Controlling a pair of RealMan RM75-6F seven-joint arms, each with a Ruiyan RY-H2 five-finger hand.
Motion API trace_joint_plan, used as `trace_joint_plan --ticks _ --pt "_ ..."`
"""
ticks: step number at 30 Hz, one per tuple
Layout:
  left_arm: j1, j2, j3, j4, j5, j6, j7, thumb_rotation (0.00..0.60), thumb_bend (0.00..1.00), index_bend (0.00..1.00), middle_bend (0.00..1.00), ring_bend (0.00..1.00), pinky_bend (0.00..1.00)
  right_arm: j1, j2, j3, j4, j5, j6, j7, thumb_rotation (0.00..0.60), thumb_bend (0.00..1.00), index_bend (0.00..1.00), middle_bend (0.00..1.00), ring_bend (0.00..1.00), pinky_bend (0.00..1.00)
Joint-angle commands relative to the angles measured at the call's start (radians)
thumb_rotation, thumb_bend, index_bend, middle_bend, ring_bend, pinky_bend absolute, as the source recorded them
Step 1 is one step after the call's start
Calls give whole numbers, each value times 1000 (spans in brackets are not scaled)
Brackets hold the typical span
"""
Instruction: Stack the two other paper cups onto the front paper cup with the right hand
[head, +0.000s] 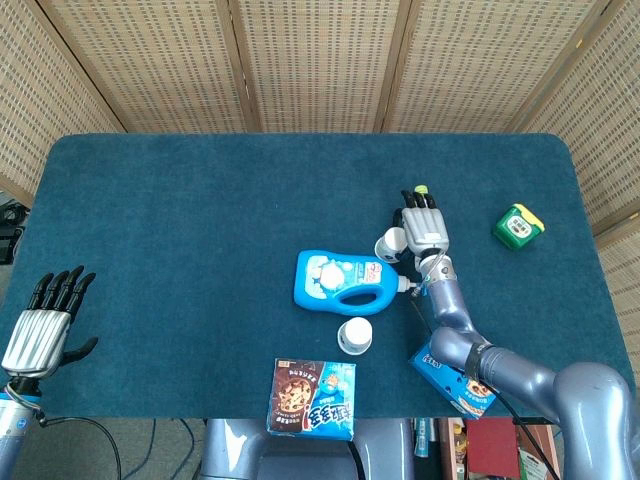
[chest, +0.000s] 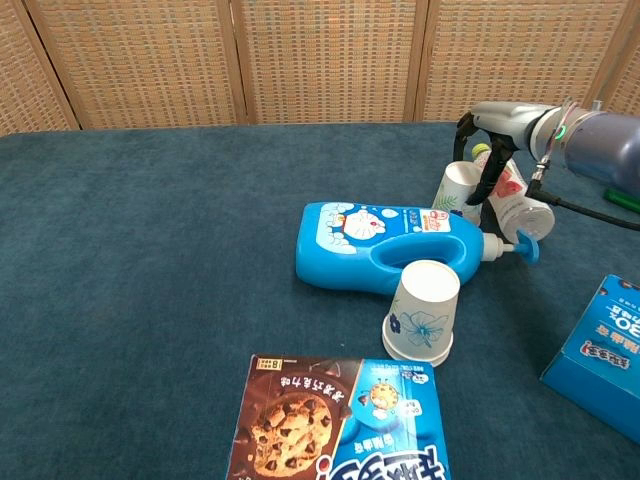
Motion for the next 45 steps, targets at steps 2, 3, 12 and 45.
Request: trace_joint_plan --ticks 2,3,12,45 --pt "-1 -1 0 0 -2 -3 1 600 239 0 0 0 0 2 7 7 -19 -3 12 -4 600 127 480 147 0 11" --pt "-2 -1 1 0 -2 -3 1 600 239 0 0 0 0 3 14 10 -31 -4 18 -8 600 126 480 147 0 11" --pt "0 2 5 -5 9 5 -2 600 240 0 0 0 0 -1 86 35 -151 9 71 -34 600 127 480 150 0 10" --pt "8 8 22 -16 60 40 -13 600 240 0 0 0 0 -240 489 -95 -1110 -181 504 -142 600 127 493 151 0 11"
